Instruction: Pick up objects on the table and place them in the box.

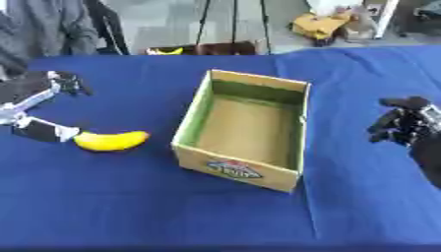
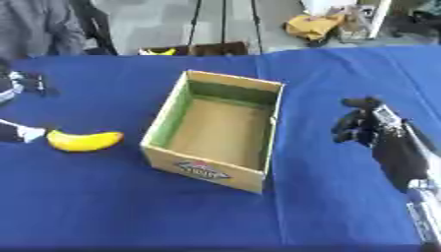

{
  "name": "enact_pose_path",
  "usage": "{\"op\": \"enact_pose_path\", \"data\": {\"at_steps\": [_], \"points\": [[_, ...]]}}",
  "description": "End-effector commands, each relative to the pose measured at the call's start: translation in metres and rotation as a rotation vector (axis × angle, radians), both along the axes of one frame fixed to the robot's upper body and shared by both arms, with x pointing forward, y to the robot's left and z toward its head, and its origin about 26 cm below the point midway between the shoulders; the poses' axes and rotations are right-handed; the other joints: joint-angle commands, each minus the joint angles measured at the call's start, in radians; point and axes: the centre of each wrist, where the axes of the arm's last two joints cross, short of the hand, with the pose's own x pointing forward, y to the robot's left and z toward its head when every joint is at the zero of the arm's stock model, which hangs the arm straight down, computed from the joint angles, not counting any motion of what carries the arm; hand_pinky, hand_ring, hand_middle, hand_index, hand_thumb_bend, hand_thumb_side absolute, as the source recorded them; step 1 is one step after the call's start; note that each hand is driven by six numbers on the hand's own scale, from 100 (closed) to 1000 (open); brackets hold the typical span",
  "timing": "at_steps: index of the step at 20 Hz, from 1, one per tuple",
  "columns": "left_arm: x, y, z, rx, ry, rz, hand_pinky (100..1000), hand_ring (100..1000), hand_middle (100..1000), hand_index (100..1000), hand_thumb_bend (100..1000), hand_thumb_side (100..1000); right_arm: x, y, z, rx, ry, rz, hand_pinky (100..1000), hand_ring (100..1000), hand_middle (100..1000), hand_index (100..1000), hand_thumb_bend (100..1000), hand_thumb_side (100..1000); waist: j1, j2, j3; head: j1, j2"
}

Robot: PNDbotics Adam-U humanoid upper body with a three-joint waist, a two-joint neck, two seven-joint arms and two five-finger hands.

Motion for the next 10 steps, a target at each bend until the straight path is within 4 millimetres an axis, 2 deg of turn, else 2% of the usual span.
{"op": "enact_pose_path", "data": {"at_steps": [1,10], "points": [[0.002,0.007,0.015,0.041,-0.006,-0.006,742,695,715,794,320,142,0.001,-0.002,0.007,-0.013,-0.024,0.001,578,610,526,807,100,828,0.000,-0.012,-0.001,0.001,0.005],[0.012,0.019,0.014,0.078,0.113,-0.014,742,697,716,794,317,187,0.001,-0.002,0.007,-0.015,-0.023,0.003,578,610,526,807,100,833,0.002,-0.012,-0.006,0.003,0.005]]}}
